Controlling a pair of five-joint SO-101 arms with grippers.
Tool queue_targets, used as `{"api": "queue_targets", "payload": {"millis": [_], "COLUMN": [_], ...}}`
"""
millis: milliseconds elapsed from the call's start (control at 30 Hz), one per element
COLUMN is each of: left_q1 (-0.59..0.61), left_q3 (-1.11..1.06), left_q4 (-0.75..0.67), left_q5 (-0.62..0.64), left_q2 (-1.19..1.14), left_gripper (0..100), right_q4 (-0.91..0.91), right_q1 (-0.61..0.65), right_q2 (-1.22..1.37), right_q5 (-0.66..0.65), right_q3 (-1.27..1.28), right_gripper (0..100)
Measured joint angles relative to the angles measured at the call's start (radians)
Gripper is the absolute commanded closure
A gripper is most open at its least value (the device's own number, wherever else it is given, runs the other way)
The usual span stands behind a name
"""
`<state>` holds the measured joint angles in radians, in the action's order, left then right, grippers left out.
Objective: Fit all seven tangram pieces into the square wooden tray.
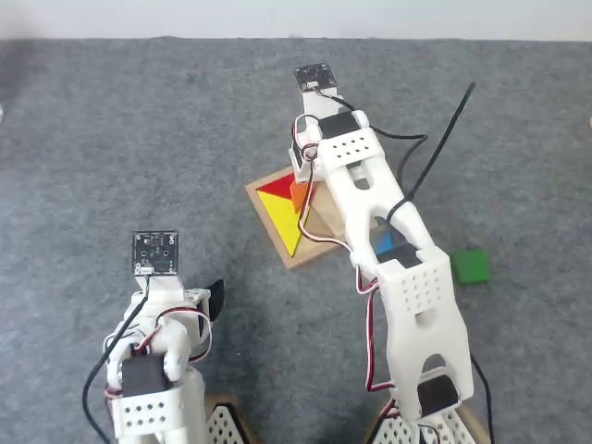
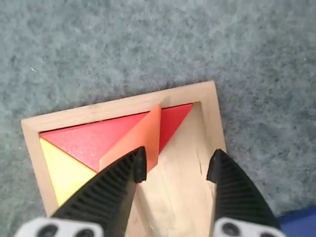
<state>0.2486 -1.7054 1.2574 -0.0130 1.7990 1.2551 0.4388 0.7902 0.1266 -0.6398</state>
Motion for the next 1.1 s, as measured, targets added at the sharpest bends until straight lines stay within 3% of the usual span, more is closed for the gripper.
{"api": "queue_targets", "payload": {"millis": [867, 1100], "left_q1": [0.0, 0.0], "left_q3": [0.0, 0.0], "left_q4": [0.0, 0.0], "left_q5": [0.0, 0.0], "left_q2": [0.0, 0.0], "left_gripper": [73, 73], "right_q4": [0.08, 0.091], "right_q1": [-0.1, -0.101], "right_q2": [0.052, -0.058], "right_q5": [0.025, 0.046], "right_q3": [-0.009, -0.009], "right_gripper": [78.9, 78.9]}}
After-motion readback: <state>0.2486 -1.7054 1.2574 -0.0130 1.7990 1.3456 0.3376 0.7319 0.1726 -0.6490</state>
